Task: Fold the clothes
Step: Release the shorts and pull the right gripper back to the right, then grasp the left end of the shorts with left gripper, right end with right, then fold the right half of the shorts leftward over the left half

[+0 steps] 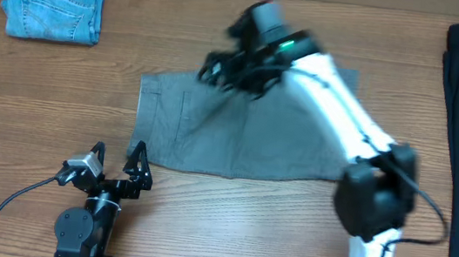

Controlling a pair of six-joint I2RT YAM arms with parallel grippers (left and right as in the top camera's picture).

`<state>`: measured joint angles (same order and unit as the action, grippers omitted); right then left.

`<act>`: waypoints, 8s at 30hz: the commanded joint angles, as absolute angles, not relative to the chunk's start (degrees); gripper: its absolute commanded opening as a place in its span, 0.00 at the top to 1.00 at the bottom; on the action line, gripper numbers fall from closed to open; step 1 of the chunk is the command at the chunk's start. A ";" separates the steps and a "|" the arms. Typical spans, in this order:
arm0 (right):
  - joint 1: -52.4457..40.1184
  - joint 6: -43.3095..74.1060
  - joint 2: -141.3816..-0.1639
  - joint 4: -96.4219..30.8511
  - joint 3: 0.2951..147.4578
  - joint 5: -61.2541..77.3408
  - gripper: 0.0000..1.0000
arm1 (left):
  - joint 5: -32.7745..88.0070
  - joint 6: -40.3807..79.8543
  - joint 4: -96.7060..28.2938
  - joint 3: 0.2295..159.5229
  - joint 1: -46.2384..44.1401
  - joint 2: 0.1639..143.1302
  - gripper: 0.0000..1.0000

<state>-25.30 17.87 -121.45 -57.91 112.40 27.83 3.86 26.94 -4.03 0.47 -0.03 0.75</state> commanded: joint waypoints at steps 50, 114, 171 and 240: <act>10.11 14.72 -119.66 -72.79 106.13 7.84 0.00 | 1.04 18.57 -21.96 33.17 -0.40 32.32 0.00; 0.73 10.72 -119.74 -55.59 83.29 12.99 0.00 | 11.49 -4.71 -45.63 76.88 2.96 121.08 0.21; -22.11 19.81 -107.37 -49.28 91.24 33.52 0.96 | 13.52 -2.52 -47.55 76.97 3.42 121.08 0.00; -35.40 22.76 -128.18 -46.72 106.83 25.52 0.69 | 0.84 8.80 -70.67 90.26 5.72 116.88 0.00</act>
